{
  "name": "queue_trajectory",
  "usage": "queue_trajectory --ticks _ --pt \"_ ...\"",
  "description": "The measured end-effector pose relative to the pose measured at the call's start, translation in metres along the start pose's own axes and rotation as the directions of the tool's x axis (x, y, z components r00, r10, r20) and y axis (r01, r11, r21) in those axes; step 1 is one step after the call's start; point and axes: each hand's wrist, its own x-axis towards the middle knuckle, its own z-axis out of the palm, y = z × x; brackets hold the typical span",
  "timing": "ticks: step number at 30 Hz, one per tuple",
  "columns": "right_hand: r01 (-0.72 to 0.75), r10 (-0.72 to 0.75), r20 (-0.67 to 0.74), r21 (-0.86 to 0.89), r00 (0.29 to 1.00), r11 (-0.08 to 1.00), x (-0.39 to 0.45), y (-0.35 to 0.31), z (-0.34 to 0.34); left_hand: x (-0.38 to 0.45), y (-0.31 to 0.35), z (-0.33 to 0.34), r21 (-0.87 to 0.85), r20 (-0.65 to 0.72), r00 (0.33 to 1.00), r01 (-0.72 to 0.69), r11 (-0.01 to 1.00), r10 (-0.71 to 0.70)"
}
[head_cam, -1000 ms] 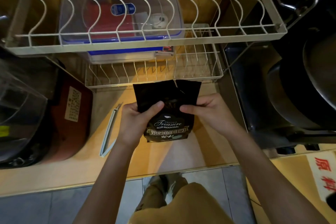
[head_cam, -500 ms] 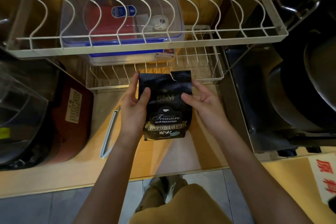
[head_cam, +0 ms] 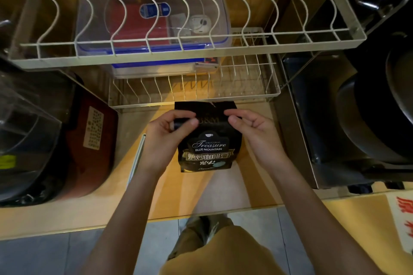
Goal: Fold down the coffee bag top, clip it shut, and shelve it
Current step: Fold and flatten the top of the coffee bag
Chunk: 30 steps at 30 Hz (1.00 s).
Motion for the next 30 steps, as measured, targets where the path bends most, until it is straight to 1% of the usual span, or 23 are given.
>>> queue_trajectory --ticks 2,4,7,10,12,16,19,21,23,24,26,30 --pt "-0.020 0.022 0.062 -0.028 0.998 0.999 -0.002 -0.001 -0.006 -0.001 -0.003 -0.005 0.086 0.042 0.999 0.006 0.996 -0.009" --pt "-0.025 0.032 0.101 -0.069 0.994 0.997 -0.004 -0.003 -0.009 -0.002 -0.003 -0.007 0.159 0.036 0.999 0.006 0.987 -0.012" --pt "-0.001 0.018 0.119 -0.136 0.993 0.991 -0.006 -0.007 -0.011 -0.003 -0.002 -0.009 0.237 0.019 1.000 -0.015 0.971 0.011" --pt "0.023 0.003 0.130 -0.200 0.992 0.980 -0.008 -0.009 -0.014 -0.004 -0.003 -0.013 0.305 0.060 0.997 -0.062 0.950 0.046" --pt "0.049 -0.020 0.122 -0.245 0.992 0.968 -0.007 -0.009 -0.015 -0.005 -0.003 -0.013 0.299 0.060 0.997 -0.056 0.953 0.040" --pt "0.091 -0.065 0.085 -0.361 0.994 0.928 -0.004 -0.003 -0.017 -0.006 -0.008 -0.013 0.205 0.002 1.000 -0.007 0.979 0.007" --pt "0.115 -0.093 0.072 -0.399 0.993 0.910 -0.004 0.001 -0.016 -0.007 -0.011 -0.015 0.243 0.006 1.000 -0.006 0.970 0.005" --pt "0.121 -0.103 0.068 -0.385 0.992 0.915 -0.004 0.000 -0.016 -0.007 -0.011 -0.013 0.143 0.022 1.000 0.010 0.990 -0.013" --pt "0.096 -0.078 0.073 -0.303 0.994 0.948 -0.003 0.000 -0.015 -0.006 -0.015 -0.012 0.016 0.029 0.998 0.048 0.999 -0.048" --pt "0.076 -0.059 0.077 -0.245 0.995 0.966 -0.003 0.001 -0.015 -0.006 -0.017 -0.011 -0.021 0.024 0.998 0.063 0.998 -0.062" --pt "0.056 -0.045 0.069 -0.168 0.997 0.984 -0.003 0.004 -0.013 -0.008 -0.020 -0.009 -0.043 0.007 0.998 0.064 0.997 -0.064" --pt "0.083 -0.083 0.008 -0.091 0.997 0.992 -0.004 0.011 -0.007 -0.009 -0.019 -0.005 -0.055 -0.034 0.999 0.038 0.998 -0.040"
